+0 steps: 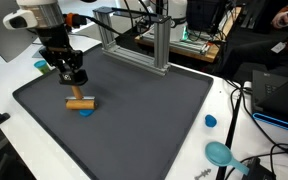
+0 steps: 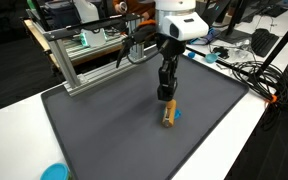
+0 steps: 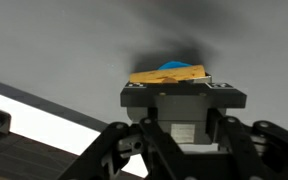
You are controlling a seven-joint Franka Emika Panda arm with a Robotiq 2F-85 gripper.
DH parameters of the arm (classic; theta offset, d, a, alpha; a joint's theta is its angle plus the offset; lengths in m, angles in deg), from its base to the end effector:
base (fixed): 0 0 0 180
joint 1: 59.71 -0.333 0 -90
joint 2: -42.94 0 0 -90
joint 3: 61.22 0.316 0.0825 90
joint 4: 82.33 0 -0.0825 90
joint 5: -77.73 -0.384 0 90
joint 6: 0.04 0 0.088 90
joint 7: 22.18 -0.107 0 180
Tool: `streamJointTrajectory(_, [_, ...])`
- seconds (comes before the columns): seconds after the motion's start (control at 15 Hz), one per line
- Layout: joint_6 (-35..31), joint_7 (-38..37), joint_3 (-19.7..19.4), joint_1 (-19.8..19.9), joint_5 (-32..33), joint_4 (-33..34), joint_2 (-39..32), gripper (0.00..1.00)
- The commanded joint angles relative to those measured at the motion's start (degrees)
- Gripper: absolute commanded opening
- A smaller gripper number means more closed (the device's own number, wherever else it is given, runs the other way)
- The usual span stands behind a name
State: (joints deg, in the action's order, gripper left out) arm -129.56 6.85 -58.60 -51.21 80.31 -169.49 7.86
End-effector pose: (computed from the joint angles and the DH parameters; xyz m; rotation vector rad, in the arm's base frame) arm 0.7143 -0.0803 0.3145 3.0195 0.6444 0.1835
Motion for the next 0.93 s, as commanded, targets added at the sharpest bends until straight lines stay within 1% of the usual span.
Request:
streamJointTrajectory(0.0, [2.47,3.67,1.03,2.31,-1.58,-6.33,1.42,0.22])
streamJointTrajectory(0.07, [-3.2,6.88,2.96,3.83,-4.02,-8.48,3.22,0.22])
streamJointTrajectory(0.13, [-0.96,2.19,0.82,1.12,-1.41,-1.14,0.67,0.22])
streamJointTrajectory(0.2, [-1.68,2.66,0.96,1.43,-1.62,-1.61,0.93,0.47])
streamJointTrajectory(0.4, [-1.67,2.43,0.99,1.21,-1.55,-1.39,0.81,0.47])
streamJointTrajectory(0.47, [-0.58,1.22,0.3,0.45,-0.47,-1.13,1.0,0.22])
streamJointTrajectory(0.6, [2.56,-1.38,-0.98,-0.69,1.37,-1.23,1.91,0.22])
streamJointTrajectory(0.87, [8.29,-3.34,-2.15,-1.23,2.85,-2.51,4.3,0.22])
